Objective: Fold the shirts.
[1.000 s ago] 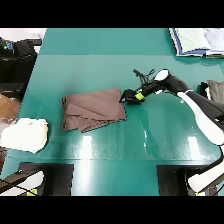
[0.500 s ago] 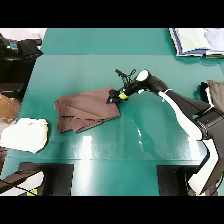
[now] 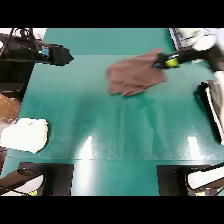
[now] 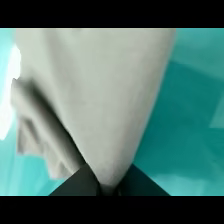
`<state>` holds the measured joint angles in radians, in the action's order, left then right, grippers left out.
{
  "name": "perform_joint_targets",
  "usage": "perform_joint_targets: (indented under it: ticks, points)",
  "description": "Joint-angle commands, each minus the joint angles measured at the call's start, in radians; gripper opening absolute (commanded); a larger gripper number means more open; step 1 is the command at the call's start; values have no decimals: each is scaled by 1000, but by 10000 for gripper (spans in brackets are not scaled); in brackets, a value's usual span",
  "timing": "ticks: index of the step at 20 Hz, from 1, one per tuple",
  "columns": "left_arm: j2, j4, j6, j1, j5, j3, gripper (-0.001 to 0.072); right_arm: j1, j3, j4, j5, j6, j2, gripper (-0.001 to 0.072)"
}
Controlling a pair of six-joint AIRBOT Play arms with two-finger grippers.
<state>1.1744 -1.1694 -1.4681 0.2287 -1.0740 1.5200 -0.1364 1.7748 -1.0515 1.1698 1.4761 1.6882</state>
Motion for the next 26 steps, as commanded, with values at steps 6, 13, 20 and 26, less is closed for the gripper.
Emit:
perform_joint_targets:
  ticks: [6,13,20,26]
  points:
    - [0,12,-21,64,50,0,27,592,6,-38,25,-3,-96,18]
    - [0,16,-27,64,68,0,26,697,27,50,-98,-38,-97,17]
    - [0,15,-24,64,70,0,27,706,292,56,-22,-38,-100,17]
    - [0,13,-23,64,63,0,27,788,135,53,20,-49,-243,17]
